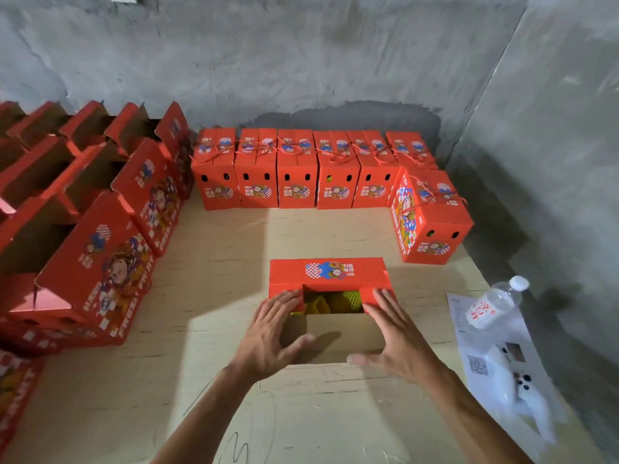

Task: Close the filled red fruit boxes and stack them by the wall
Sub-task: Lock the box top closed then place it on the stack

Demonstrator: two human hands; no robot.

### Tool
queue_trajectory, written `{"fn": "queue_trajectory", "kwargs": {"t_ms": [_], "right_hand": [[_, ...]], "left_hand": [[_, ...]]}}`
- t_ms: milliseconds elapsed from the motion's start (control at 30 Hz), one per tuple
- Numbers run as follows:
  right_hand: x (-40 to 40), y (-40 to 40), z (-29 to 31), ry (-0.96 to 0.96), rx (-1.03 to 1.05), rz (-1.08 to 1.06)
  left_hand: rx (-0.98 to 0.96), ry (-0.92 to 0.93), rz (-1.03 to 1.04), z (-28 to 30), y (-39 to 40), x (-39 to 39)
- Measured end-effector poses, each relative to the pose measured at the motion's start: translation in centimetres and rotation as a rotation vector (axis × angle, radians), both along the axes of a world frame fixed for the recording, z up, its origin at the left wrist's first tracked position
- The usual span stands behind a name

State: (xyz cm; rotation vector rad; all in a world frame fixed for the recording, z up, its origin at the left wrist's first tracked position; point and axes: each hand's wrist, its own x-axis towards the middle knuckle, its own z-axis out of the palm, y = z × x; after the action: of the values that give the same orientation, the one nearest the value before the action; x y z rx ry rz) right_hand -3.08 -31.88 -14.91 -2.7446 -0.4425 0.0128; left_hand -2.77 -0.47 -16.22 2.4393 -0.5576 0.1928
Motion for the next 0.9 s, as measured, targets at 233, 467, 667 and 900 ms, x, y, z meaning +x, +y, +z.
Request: {"fn": "queue_trajectory", "kwargs": {"t_ms": [233,467,667,900], "right_hand": [[0.5,-0.8,1.7,-0.004,-0.318,0.126],[5.5,-1.5,7.6,-0.169,0.052,-0.060],[7.6,2.4,3.1,-0.327,0.021,0.022],[7.0,4.5,1.6,-0.414,-0.027,-0.167]], "left_hand": [[0.170,0.084,-0.074,2.6,0.9,1.3],[-0.822,0.330,0.262,5.0,0.6,2.1],[-0.065,0.050,0.238,4.0,-1.8,3.5],[-0.067,0.094,0.381,4.6,-2.3,4.5]]}}
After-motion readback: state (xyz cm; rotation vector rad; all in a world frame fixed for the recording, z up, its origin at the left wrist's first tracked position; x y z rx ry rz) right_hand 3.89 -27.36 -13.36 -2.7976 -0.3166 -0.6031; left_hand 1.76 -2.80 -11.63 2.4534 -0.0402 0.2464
